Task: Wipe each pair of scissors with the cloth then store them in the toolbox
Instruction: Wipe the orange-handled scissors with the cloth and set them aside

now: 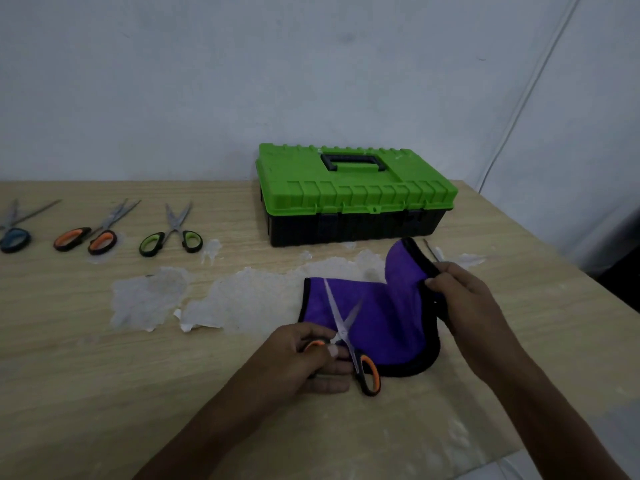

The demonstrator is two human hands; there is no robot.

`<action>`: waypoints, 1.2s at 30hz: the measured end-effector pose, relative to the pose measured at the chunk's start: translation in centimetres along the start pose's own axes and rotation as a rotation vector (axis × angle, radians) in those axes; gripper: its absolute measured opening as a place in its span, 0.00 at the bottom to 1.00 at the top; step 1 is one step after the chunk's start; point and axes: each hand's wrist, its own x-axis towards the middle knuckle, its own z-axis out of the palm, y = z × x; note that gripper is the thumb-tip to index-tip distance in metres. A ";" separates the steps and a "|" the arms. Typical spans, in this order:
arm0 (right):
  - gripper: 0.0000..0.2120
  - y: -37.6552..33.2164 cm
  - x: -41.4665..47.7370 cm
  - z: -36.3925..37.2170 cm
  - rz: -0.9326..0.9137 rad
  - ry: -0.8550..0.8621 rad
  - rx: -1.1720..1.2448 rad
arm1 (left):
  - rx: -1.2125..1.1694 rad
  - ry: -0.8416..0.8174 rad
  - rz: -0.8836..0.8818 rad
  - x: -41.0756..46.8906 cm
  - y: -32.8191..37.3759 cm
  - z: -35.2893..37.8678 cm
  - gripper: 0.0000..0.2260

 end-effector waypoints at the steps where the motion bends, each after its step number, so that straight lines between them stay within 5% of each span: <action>1: 0.13 -0.1 -0.1 0.1 -0.023 -0.022 -0.016 | -0.015 -0.011 -0.020 0.1 0.0 0.0 0.08; 15: 0.19 0.2 -1.3 0.8 -0.425 -0.100 -0.426 | -0.330 -0.061 -0.215 0.9 0.4 -0.7 0.13; 22: 0.20 0.3 -1.0 0.1 -0.395 0.120 -0.219 | -0.300 -0.081 -0.156 0.4 0.3 -0.6 0.11; 36: 0.18 0.0 -2.5 1.8 -0.436 0.080 -0.058 | -0.327 -0.094 -0.084 0.9 -0.1 -0.5 0.13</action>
